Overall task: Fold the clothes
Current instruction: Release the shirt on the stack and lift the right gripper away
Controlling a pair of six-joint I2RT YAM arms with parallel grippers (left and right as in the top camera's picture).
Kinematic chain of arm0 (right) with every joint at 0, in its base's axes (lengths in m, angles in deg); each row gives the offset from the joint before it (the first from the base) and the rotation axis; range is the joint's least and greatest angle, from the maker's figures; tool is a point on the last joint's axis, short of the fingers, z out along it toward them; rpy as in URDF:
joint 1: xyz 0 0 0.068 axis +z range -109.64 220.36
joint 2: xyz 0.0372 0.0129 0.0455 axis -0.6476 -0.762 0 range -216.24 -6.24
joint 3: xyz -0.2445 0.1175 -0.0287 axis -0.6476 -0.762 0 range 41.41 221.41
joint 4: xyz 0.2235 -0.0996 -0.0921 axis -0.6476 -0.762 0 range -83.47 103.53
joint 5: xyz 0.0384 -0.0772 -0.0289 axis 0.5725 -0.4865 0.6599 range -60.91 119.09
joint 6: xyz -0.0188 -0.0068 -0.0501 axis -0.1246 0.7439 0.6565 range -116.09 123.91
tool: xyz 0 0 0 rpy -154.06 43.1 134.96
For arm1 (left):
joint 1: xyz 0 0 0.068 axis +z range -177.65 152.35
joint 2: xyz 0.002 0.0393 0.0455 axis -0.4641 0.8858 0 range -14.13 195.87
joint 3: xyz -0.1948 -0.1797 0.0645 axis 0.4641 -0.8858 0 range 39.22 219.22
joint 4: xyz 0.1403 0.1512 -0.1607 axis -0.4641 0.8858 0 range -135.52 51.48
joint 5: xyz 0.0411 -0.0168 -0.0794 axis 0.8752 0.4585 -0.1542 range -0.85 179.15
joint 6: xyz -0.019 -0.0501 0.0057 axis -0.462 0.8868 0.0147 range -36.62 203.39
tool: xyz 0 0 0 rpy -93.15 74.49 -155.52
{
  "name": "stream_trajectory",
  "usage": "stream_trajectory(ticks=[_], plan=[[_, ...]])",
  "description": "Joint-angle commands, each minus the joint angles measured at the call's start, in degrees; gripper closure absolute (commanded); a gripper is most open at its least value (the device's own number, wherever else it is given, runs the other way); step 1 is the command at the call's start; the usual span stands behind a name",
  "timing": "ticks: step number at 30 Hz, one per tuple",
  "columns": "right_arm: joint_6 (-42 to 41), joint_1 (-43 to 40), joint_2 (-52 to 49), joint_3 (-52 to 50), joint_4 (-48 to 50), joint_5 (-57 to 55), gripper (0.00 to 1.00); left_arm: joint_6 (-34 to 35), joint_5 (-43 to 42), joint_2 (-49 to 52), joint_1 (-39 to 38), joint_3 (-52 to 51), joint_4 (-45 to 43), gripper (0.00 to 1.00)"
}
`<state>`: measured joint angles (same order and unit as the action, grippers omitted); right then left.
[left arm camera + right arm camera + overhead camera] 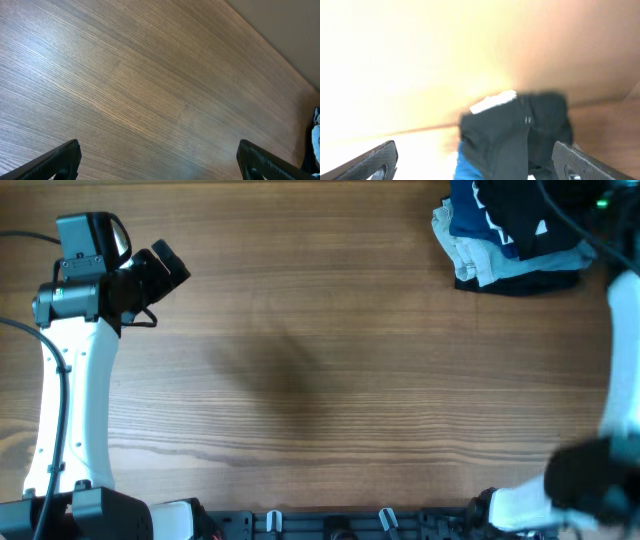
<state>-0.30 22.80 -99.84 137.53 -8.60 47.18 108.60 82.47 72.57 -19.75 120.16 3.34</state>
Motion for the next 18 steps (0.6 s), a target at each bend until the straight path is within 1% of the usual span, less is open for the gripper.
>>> stream_trajectory(ticks=[1, 2, 4, 5, 6, 12, 18], plan=[[1.7, 0.28, 9.88, 0.44, -4.9, 4.2, 0.0, 0.74, 0.13, 0.44, 0.22, -0.33, 0.02, 0.0], [2.47, 0.28, 11.72, 0.44, -6.12, 6.43, 0.0, 0.74, 0.15, 0.44, 0.22, -0.33, 0.02, 0.0], [5.73, 0.31, 16.02, 0.44, -8.94, 14.4, 0.0, 0.74, 0.15, 0.44, 0.22, -0.33, 0.02, 0.0], [5.73, 0.31, 18.51, 0.44, -10.54, 18.6, 0.01, 0.74, 0.13, 0.44, 0.22, -0.33, 0.0, 0.0], [5.53, 0.28, 20.41, 0.42, -11.76, 20.41, 0.0, 0.74, 0.15, 0.44, 0.22, -0.33, 0.02, 0.0], [5.55, 0.28, 28.26, 0.42, -15.3, 20.98, 0.0, 0.74, 0.15, 0.44, 0.22, -0.33, 0.02, 0.0], [5.55, 0.28, 29.73, 0.42, -15.32, 20.98, 0.0, 0.74, 0.13, 0.44, 0.22, -0.33, 0.02, 0.0]])
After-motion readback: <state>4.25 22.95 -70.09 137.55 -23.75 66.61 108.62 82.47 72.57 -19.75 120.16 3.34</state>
